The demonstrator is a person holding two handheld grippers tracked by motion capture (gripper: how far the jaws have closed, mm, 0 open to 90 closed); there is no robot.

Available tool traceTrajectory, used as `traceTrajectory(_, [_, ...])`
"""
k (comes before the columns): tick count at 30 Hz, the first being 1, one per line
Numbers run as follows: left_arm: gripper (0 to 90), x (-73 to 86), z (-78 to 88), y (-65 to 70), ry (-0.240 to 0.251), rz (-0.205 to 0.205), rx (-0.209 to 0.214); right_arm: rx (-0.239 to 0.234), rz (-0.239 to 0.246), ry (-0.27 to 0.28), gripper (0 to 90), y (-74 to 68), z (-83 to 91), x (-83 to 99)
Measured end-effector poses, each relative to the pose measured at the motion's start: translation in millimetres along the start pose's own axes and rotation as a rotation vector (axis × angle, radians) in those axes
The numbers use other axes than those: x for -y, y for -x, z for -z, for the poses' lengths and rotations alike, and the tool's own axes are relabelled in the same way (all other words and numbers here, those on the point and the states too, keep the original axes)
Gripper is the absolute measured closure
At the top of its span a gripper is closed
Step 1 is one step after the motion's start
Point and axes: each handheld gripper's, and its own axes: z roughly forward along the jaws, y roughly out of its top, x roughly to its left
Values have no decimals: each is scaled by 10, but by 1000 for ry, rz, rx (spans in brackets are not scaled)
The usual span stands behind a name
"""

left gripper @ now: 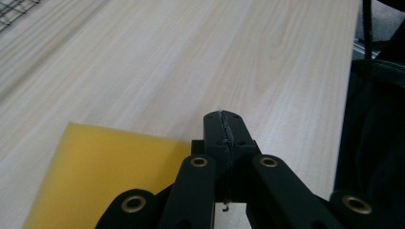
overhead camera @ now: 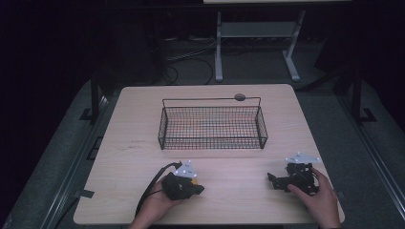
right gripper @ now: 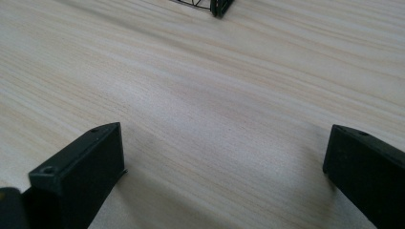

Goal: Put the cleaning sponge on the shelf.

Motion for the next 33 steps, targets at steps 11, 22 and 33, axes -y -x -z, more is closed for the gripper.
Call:
traceTrajectory(11, [896, 34, 56, -130, 13, 27, -41, 0, 0, 0, 0, 0, 0, 0])
traceTrajectory(22, [896, 89, 133, -262, 17, 58, -72, 0, 0, 0, 0, 0, 0, 0])
traceTrajectory(33, [896, 139, 231, -341, 44, 97, -96, 0, 0, 0, 0, 0, 0, 0])
